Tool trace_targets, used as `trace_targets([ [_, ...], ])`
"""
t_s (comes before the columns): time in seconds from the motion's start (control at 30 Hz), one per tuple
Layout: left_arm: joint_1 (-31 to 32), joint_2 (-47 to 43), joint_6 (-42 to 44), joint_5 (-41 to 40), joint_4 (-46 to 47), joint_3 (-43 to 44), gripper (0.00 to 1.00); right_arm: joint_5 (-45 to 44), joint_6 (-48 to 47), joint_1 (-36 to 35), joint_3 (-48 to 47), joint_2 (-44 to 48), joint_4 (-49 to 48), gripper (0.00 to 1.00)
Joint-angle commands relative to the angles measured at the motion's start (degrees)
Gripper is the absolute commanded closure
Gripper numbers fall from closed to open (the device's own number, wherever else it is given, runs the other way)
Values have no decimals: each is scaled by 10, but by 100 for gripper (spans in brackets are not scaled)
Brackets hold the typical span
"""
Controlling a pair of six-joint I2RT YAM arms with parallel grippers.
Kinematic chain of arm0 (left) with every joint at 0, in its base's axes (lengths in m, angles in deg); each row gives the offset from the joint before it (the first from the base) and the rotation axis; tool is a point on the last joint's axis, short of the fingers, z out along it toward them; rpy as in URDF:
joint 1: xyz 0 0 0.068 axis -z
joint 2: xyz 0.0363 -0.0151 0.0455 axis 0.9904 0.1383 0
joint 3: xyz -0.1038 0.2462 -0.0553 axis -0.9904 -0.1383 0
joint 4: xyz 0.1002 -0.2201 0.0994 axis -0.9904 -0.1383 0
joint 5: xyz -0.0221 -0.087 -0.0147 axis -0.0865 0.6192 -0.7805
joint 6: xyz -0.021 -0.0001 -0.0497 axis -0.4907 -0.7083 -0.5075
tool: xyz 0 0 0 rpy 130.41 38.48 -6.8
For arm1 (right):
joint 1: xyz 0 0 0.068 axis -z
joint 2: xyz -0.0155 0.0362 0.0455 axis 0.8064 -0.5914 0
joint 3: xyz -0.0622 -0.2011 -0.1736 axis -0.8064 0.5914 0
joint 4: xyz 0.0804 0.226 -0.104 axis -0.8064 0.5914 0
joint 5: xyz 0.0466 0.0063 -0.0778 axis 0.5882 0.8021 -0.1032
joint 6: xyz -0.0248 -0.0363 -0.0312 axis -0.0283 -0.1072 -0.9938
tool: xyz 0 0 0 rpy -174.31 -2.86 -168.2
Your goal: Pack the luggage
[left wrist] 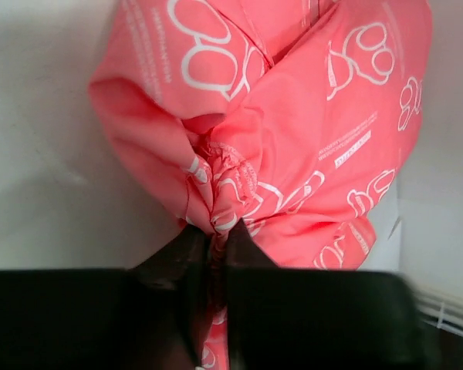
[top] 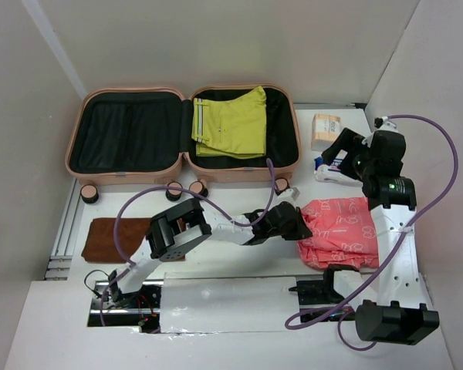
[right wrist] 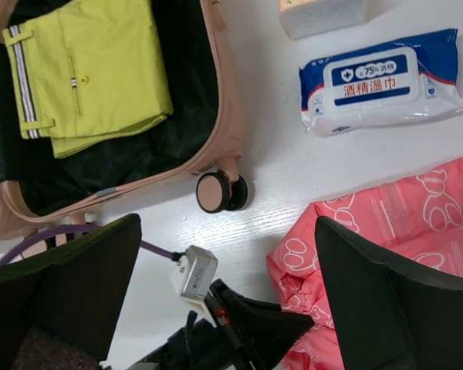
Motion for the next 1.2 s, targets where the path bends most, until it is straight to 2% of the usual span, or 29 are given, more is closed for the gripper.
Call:
trace_targets([
  [0.0, -5, -31, 41, -26, -52, -8, 91, -14, -16, -4, 12, 4, -3, 0],
  [0.1, -35, -116, 98, -2, -95, -85, 100, 8, -46, -10, 18, 4, -19, 0],
  [0.17, -56, -168, 130, 13, -131, -128, 100, 55, -80, -10, 18, -1, -36, 0],
  [0.2, -77, -224, 142, 13, -143, -153, 100, 78, -93, -10, 25, -2, -45, 0],
  [0.23, -87, -254, 151, 21, -163, -204, 100, 127, -108, -10, 26, -2, -59, 0],
  [0.3, -118, -308, 204, 44, -169, -249, 100, 200, -163, -10, 45, -2, -75, 0],
  [0.33, -126, -355, 221, 59, -195, -273, 100, 271, -185, -15, 45, -2, -84, 0],
  [0.4, -151, -393, 271, 77, -237, -280, 100, 331, -227, -29, 62, -9, -91, 0],
  [0.43, -159, -424, 288, 102, -254, -287, 100, 388, -245, -29, 72, -9, -98, 0],
  [0.53, -183, -476, 340, 145, -312, -302, 100, 437, -278, -46, 99, -39, -106, 0],
  [0.63, -190, -498, 370, 161, -356, -302, 100, 443, -285, -75, 120, -89, -125, 0],
  [0.77, -190, -511, 370, 147, -402, -290, 100, 363, -308, -135, 94, -130, -100, 0],
  [0.87, -190, -534, 364, 122, -445, -265, 100, 371, -291, -154, 89, -136, -105, 0],
  [0.93, -212, -540, 358, 102, -478, -250, 100, 348, -254, -172, 95, -142, -118, 0],
  [0.97, -223, -540, 347, 78, -531, -230, 100, 271, -226, -193, 95, -147, -118, 0],
  [1.0, -235, -540, 332, 70, -552, -223, 100, 224, -148, -201, 108, -147, -126, 0],
  [1.03, -253, -548, 331, 70, -563, -223, 100, 192, -117, -206, 115, -137, -126, 0],
  [1.17, -286, -600, 319, 65, -537, -270, 100, 102, -1, -212, 181, -72, -120, 0],
])
